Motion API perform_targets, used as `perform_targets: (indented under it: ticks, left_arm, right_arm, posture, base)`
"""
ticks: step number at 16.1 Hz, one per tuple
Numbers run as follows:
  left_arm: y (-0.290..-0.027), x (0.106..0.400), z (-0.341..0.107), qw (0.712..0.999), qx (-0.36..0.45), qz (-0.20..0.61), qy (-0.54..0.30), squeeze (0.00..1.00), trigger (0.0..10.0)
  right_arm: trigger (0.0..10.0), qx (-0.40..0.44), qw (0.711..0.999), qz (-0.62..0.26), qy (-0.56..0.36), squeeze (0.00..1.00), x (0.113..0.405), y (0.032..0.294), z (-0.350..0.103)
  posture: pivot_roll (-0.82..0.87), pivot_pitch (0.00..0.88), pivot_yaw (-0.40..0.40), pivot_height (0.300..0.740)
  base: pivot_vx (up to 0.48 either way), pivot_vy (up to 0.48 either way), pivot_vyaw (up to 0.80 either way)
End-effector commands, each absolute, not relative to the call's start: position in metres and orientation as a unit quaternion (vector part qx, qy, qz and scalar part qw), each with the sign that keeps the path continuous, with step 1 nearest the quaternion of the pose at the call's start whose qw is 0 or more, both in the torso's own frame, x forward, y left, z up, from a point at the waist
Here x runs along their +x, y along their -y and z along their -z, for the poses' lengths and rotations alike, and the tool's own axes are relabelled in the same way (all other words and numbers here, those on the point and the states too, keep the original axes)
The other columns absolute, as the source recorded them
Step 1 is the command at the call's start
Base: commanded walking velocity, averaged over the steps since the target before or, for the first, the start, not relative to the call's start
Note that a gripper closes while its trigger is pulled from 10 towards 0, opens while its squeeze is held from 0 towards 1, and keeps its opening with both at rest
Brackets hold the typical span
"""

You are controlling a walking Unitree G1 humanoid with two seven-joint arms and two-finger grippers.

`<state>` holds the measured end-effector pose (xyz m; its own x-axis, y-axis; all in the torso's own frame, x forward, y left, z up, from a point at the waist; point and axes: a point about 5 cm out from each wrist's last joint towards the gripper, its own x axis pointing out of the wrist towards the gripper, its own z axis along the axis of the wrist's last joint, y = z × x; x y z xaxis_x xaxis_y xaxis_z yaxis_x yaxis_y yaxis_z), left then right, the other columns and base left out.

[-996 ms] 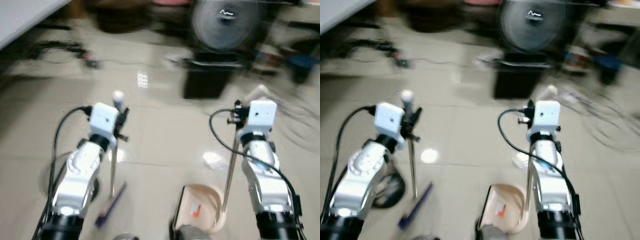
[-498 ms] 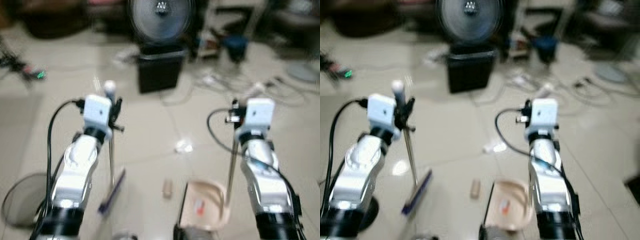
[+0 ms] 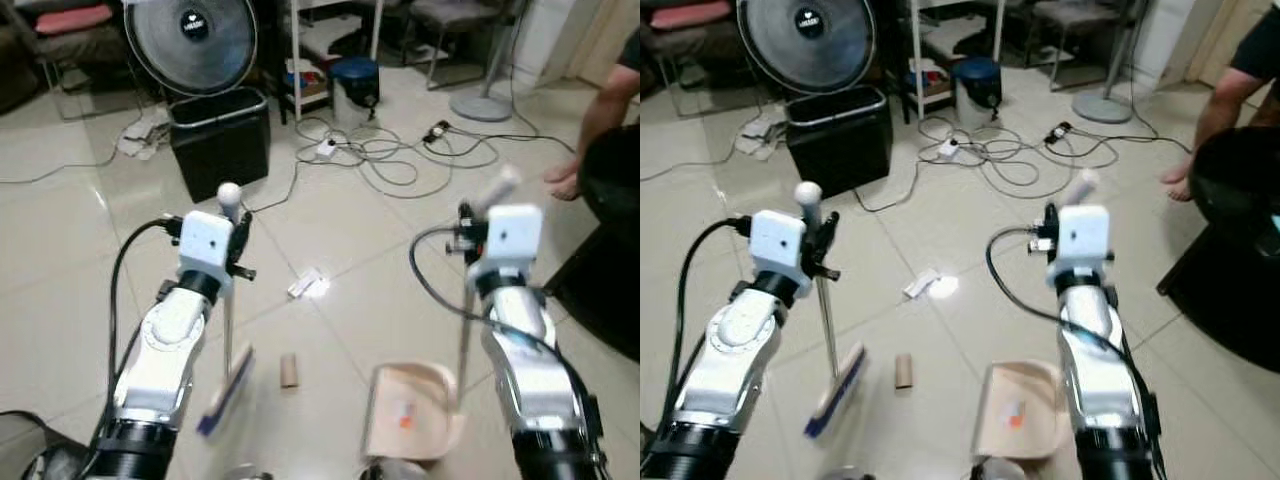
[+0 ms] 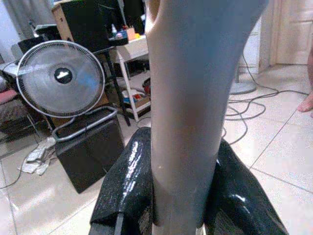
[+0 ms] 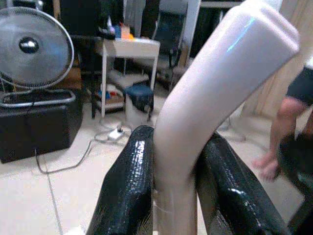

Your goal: Sweep floor

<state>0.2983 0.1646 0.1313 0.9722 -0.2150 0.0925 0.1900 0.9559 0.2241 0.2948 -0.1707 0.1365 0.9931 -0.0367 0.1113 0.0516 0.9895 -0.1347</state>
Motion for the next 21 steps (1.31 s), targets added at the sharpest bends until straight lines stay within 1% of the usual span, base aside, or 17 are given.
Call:
perform_targets:
  ticks: [1,5,8,11,14,15,17,19,21]
  left_arm:
    - [-0.171,0.299,-0.136,0.986,0.120,0.089,0.067,0.00,10.0]
    - [-0.176,0.299,-0.130,0.990,0.107,0.066,0.063,0.00,10.0]
    - [-0.175,0.298,-0.130,0.989,0.117,0.064,0.063,0.00,10.0]
    - [-0.175,0.298,-0.129,0.989,0.118,0.061,0.065,0.00,10.0]
    - [-0.175,0.297,-0.130,0.989,0.116,0.066,0.066,0.00,10.0]
    - [-0.174,0.296,-0.130,0.989,0.107,0.072,0.070,0.00,10.0]
    - [-0.175,0.296,-0.128,0.988,0.114,0.079,0.064,0.00,10.0]
    - [-0.177,0.297,-0.127,0.989,0.117,0.070,0.064,0.00,10.0]
    - [-0.184,0.300,-0.128,0.990,0.113,0.042,0.071,0.00,10.0]
  right_arm:
    - [10.0,-0.057,0.995,0.013,0.080,0.00,0.297,0.165,-0.147]
    - [10.0,-0.079,0.994,-0.012,0.081,0.00,0.298,0.162,-0.144]
    - [10.0,-0.091,0.993,-0.028,0.074,0.00,0.299,0.158,-0.141]
    - [10.0,-0.085,0.993,-0.031,0.080,0.00,0.298,0.158,-0.142]
    - [10.0,-0.068,0.995,-0.021,0.066,0.00,0.294,0.163,-0.134]
    - [10.0,-0.068,0.995,-0.017,0.064,0.00,0.293,0.164,-0.133]
    - [10.0,-0.071,0.996,-0.009,0.061,0.00,0.292,0.167,-0.131]
    - [10.0,-0.069,0.995,0.000,0.067,0.00,0.292,0.171,-0.131]
    - [10.0,-0.080,0.994,0.010,0.074,0.00,0.293,0.177,-0.130]
  posture:
    - [0.00,0.080,0.017,0.740]
    - [0.01,0.076,0.011,0.740]
    - [0.01,0.073,0.008,0.740]
    - [0.01,0.073,0.008,0.740]
    - [0.01,0.088,0.013,0.740]
    - [0.01,0.094,0.014,0.740]
    - [0.01,0.110,0.017,0.740]
    - [0.01,0.117,0.019,0.740]
    - [0.02,0.134,0.020,0.740]
  base:
    - [0.330,0.000,0.00]
    - [0.356,0.000,0.00]
    - [0.371,0.000,0.67]
    - [0.376,0.000,0.75]
    - [0.367,0.000,0.00]
    - [0.000,0.000,0.00]
    - [0.000,0.000,0.00]
    - [0.000,0.000,0.00]
    - [0.000,0.000,0.00]
